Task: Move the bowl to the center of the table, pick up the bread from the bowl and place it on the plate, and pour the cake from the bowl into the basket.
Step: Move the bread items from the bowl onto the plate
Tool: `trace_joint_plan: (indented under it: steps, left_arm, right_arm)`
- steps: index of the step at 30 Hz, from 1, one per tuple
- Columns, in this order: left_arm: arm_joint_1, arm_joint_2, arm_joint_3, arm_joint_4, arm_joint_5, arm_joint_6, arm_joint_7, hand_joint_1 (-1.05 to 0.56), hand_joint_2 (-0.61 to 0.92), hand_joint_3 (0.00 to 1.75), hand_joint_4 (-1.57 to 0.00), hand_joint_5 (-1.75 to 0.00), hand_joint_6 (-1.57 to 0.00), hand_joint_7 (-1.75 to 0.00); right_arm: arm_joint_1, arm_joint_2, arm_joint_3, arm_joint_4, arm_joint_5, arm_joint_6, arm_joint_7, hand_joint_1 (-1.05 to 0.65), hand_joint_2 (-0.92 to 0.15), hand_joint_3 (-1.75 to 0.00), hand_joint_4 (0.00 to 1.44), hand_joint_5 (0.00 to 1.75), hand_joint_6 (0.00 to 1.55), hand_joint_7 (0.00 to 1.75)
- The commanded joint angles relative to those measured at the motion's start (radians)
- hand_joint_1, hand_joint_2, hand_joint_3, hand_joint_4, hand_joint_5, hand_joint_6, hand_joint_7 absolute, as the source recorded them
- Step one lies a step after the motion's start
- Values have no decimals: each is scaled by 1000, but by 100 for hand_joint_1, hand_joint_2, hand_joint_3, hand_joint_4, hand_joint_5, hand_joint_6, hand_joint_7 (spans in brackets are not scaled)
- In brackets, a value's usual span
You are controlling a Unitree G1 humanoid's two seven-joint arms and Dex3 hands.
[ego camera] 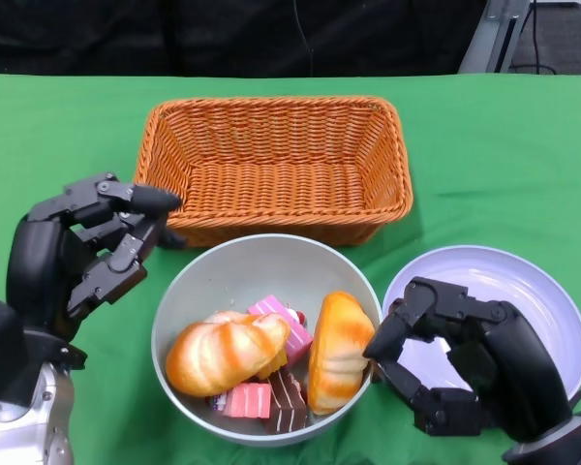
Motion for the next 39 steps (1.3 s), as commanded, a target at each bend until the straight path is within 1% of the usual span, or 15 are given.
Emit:
trace_joint_plan:
  steps: [1,3,6,8,9,12,16,19,24,26,29,33,37,38,39]
  left_arm:
    - [-40,47,-6,74,6,-80,-67,-3,79,68,-82,-141,-91,-104]
    - [-56,51,-6,119,11,-119,-80,-3,76,71,-84,-142,-89,-109]
    - [-72,47,-1,155,16,-145,-70,-6,72,77,-83,-143,-87,-116]
    - [-79,43,3,167,3,-147,-74,-7,72,78,-82,-145,-85,-119]
    - [-82,42,5,171,-2,-149,-74,-7,72,79,-81,-146,-84,-120]
    - [-86,40,10,176,-1,-156,-62,-8,71,82,-80,-150,-82,-124]
    - [-93,37,18,186,-5,-167,-57,-8,69,84,-80,-152,-80,-128]
    - [-98,35,25,185,-16,-165,-57,-8,70,85,-80,-152,-80,-129]
    - [-103,34,31,189,-8,-183,-47,-10,69,85,-81,-153,-79,-129]
    - [-104,33,31,187,-2,-192,-39,-10,70,85,-80,-154,-79,-129]
    - [-107,34,34,185,20,-219,-14,-9,70,85,-79,-152,-79,-129]
    - [-103,33,34,165,24,-210,7,-9,71,85,-78,-152,-79,-128]
    - [-99,32,35,148,36,-204,35,-9,71,84,-77,-153,-79,-127]
    - [-99,32,35,144,35,-204,40,-9,72,83,-77,-152,-79,-127]
    - [-99,33,35,142,35,-204,43,-10,75,76,-76,-152,-80,-126]
  right_arm:
    - [-26,-62,-15,-108,-53,35,1,-29,-69,-49,76,130,79,82]
    - [-41,-95,-20,-160,-95,46,2,-28,-80,-23,72,119,79,67]
    - [-61,-127,-24,-224,-137,73,-3,-29,-86,-4,71,91,84,38]
    - [-73,-141,-25,-259,-186,86,-16,-32,-86,-1,71,79,86,25]
    - [-83,-148,-27,-276,-222,89,-24,-37,-86,-1,69,70,85,17]
    - [-108,-157,-27,-320,-321,114,-52,-48,-86,0,71,52,84,6]
    - [-130,-160,-14,-364,-404,177,-66,-56,-87,0,68,43,81,1]
    - [-142,-161,14,-429,-524,288,-51,-65,-89,-1,66,39,76,0]
    - [-164,-151,74,-443,-682,367,-72,-71,-92,-2,62,31,70,0]
    - [-173,-139,100,-434,-734,383,-91,-72,-92,-2,62,30,70,0]
    - [-193,-120,149,-400,-809,401,-125,-74,-92,-1,67,27,68,0]
    - [-214,-107,198,-358,-865,420,-151,-77,-90,0,71,20,67,0]
    - [-228,-90,242,-319,-901,445,-160,-80,-92,-1,72,16,66,0]
    - [-231,-87,252,-310,-907,450,-162,-81,-92,-1,71,15,65,0]
    - [-233,-85,258,-306,-911,454,-165,-81,-92,-1,71,14,65,0]
